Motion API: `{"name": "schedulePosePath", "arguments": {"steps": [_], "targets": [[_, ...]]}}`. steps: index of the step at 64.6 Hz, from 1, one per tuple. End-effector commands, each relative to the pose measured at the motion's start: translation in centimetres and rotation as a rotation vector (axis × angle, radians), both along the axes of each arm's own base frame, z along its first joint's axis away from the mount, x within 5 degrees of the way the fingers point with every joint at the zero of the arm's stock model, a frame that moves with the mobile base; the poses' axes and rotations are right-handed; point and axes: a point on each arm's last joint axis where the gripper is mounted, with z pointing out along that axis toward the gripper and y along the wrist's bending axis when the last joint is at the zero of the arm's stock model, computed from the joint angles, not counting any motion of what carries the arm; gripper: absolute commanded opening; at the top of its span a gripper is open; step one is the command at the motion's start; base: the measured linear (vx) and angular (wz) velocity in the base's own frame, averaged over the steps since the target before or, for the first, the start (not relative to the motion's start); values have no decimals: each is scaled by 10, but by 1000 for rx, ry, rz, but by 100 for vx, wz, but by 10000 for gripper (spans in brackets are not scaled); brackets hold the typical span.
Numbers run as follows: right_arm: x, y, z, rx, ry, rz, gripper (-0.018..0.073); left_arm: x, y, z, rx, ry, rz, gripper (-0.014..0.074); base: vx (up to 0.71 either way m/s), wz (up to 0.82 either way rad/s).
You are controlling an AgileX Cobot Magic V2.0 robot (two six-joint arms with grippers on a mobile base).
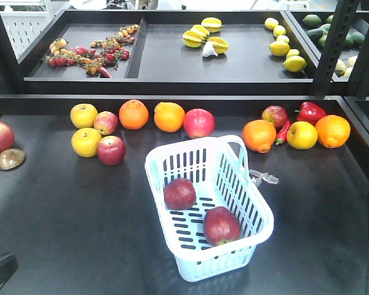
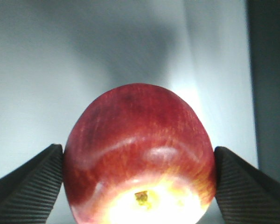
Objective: Pick three apples into basket with both arms
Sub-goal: 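Lift the apple and carry it over the basket with the right gripper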
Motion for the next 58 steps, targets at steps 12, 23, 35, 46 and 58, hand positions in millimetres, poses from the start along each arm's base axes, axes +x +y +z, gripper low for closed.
{"name": "schedulePosePath", "arguments": {"steps": [12,23,35,46,58], "targets": [[-14,39,112,190,-374,139,144,3,1,12,-51,-49,31,-6,0,0],[-28,69,156,405,-586,232,144,3,1,12,-51,-49,31,-6,0,0],[-28,111,171,524,-643,373,144,3,1,12,-51,-49,31,-6,0,0],[-15,172,163,541,-632,500,144,3,1,12,-51,-49,31,-6,0,0],[0,222,129,501,-529,576,146,3,1,12,-51,-49,31,-6,0,0]]}}
